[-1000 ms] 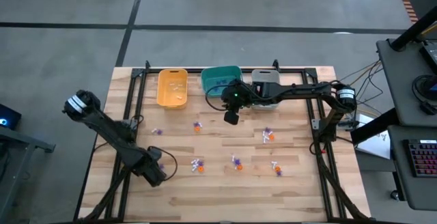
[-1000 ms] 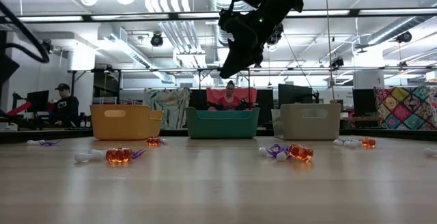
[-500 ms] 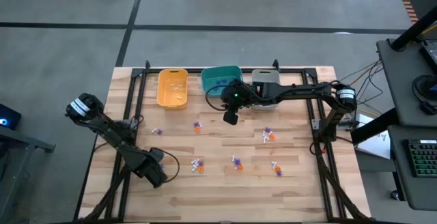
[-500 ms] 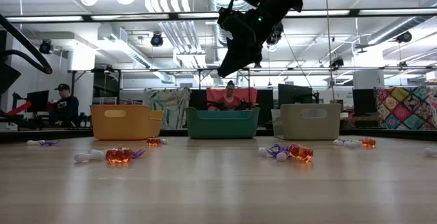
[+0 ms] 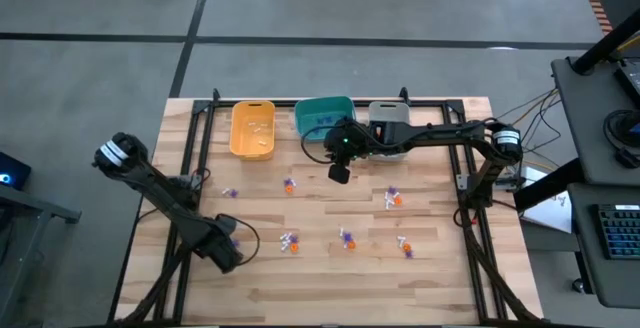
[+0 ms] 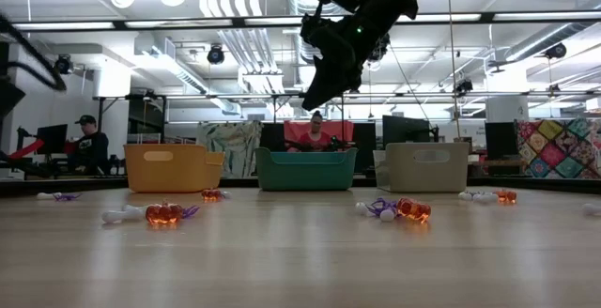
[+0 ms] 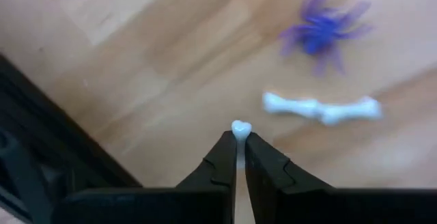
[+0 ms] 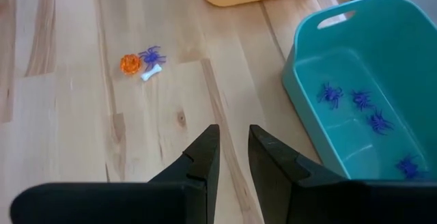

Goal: Sort Halloween decoration
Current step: Put the white bone toy into the yellow bin

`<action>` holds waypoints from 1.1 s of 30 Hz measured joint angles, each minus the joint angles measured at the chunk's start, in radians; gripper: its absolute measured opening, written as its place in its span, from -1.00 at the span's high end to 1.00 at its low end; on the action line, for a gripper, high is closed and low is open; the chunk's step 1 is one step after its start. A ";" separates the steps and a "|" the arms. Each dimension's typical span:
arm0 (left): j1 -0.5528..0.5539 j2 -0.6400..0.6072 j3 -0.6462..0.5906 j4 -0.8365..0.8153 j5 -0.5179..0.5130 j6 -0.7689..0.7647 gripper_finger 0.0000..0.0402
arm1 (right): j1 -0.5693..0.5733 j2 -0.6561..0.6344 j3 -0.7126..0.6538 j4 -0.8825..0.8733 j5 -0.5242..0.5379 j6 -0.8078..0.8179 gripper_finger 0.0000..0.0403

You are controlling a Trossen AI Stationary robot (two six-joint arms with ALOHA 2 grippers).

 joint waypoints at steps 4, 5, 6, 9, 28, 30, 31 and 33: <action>0.000 -0.055 0.051 -0.094 -0.038 -0.002 1.00 | 0.000 0.000 0.000 -0.003 0.000 -0.008 0.66; 0.000 -0.070 0.073 -0.123 -0.062 -0.002 1.00 | 0.000 0.000 0.000 -0.007 0.000 -0.009 0.66; 0.000 -0.086 0.095 -0.145 -0.089 -0.002 1.00 | 0.000 0.000 0.000 -0.012 0.000 -0.014 0.66; 0.002 -0.126 0.171 -0.239 -0.212 -0.001 1.00 | 0.000 -0.001 0.001 -0.035 0.000 -0.037 0.66; 0.482 -0.304 0.338 -0.292 -0.785 0.730 1.00 | 0.000 -0.005 0.003 -0.137 0.000 -0.130 0.66; 0.610 -0.304 0.338 -0.277 -0.786 0.869 1.00 | 0.000 -0.005 0.003 -0.136 0.000 -0.136 0.66; 0.676 -0.301 0.338 -0.258 -0.784 0.938 1.00 | 0.000 -0.005 0.003 -0.136 0.000 -0.136 0.66; 0.813 -0.290 0.338 -0.210 -0.740 1.105 1.00 | 0.000 -0.005 0.007 -0.134 0.000 -0.137 0.66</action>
